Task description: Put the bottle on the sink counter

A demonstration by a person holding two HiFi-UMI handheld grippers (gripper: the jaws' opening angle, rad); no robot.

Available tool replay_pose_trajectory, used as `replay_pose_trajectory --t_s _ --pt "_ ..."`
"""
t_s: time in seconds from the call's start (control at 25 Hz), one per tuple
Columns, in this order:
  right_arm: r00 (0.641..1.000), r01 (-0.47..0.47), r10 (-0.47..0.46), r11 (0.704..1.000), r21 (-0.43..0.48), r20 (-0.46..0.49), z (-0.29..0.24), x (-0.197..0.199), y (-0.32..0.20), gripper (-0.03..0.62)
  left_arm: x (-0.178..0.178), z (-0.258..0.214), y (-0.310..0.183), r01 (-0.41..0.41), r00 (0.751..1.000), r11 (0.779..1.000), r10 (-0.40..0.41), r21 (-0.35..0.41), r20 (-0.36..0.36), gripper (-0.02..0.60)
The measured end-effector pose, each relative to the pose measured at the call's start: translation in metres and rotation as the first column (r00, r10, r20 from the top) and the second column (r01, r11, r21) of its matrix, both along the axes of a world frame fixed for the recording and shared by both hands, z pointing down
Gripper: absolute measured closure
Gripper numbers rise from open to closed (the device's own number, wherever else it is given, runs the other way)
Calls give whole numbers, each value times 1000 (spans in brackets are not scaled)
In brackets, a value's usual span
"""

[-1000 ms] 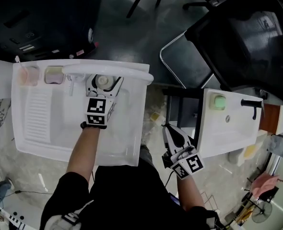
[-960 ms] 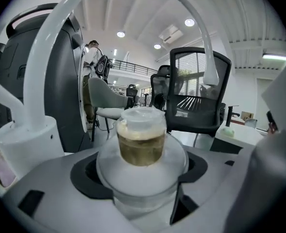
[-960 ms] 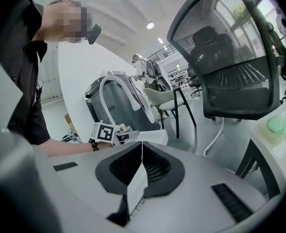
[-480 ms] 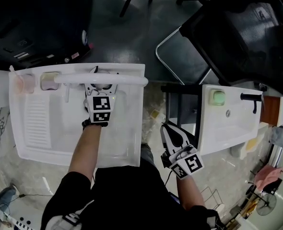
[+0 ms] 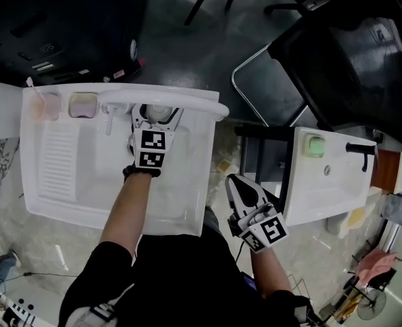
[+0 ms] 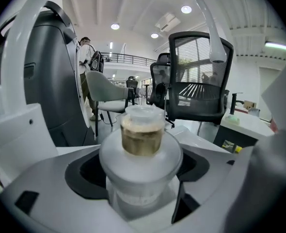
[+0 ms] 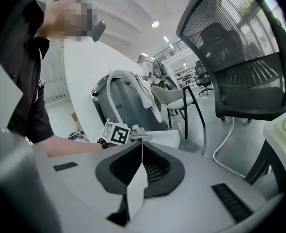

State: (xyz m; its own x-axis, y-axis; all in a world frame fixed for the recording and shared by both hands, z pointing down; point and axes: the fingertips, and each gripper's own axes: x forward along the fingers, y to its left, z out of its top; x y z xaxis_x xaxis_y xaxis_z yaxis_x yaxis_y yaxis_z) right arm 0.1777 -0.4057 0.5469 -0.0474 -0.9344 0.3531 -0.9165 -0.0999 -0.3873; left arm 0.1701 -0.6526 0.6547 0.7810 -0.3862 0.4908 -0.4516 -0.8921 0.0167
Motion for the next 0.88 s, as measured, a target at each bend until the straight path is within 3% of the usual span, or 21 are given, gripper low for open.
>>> replay_pose_trajectory --t_s 0.12,0.44,0.64,0.68,0.76,0.88 --pt "999 28 -28 1000 0 -19 -1 -1 4 563 -18 10 8 44 999 998 -43 -54 15 192" --pt "996 84 -84 995 61 -7 -6 3 14 563 -68 13 51 147 989 985 -144 -86 46 192" --pt "983 184 -182 974 132 -29 -26 -2 18 563 -101 -21 78 242 970 968 -241 -63 17 196" --pt "980 197 -194 970 142 -37 -32 -2 21 563 -107 -31 84 255 967 966 -255 -51 7 208" --pt "975 220 -214 962 160 -56 -42 -2 29 563 -120 -54 98 288 957 957 -288 -23 -22 313" --pt "963 265 -251 941 210 -94 -57 -4 28 563 -141 -90 111 353 933 935 -350 22 -83 411"
